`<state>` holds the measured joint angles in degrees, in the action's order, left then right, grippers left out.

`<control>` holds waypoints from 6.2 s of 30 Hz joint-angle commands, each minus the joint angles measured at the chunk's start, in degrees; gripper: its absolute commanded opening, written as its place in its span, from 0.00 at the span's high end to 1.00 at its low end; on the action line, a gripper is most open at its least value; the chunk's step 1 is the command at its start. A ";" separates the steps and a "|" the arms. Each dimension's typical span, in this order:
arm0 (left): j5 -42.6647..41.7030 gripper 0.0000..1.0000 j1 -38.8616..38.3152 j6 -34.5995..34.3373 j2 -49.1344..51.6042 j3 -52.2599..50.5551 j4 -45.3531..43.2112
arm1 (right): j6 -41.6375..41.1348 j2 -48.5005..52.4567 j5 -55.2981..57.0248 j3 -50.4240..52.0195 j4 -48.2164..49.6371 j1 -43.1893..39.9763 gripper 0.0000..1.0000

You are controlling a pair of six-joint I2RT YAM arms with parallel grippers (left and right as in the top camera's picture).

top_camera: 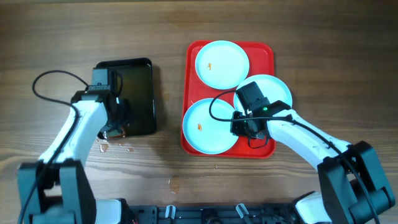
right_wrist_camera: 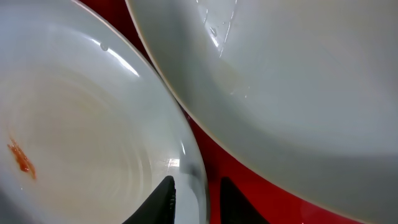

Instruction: Clean dirty plates on tray and stack at the side

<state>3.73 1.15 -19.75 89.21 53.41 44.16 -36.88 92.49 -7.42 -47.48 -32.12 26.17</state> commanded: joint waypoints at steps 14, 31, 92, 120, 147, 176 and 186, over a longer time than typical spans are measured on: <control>6.88 0.96 0.35 -0.68 -0.15 -9.31 -12.31 | -0.76 0.74 0.98 0.33 0.17 0.28 0.76; -0.50 0.96 0.20 3.28 2.84 -8.94 -16.41 | -0.79 0.74 0.11 0.33 0.11 0.28 0.76; 6.23 0.96 -31.87 -7.52 18.99 6.49 -10.51 | -10.25 0.96 4.26 5.84 1.42 0.28 0.96; -2.05 0.96 -4.66 -1.14 -4.83 8.72 7.91 | 13.60 -16.46 16.13 3.76 -4.44 0.28 0.96; -2.38 0.96 -4.24 0.09 -4.83 6.03 4.26 | 40.48 -21.88 77.55 0.28 11.15 34.14 0.96; -2.19 0.96 -4.24 4.37 -4.76 2.27 1.22 | 41.33 -21.88 78.14 0.28 12.00 34.14 0.96; -2.21 0.96 -4.24 4.37 -4.76 2.27 1.20 | 41.35 -21.88 78.16 0.28 12.00 34.14 0.96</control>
<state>1.85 -3.36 -16.56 84.51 55.94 45.76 4.43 71.66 68.86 -45.52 -20.47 60.03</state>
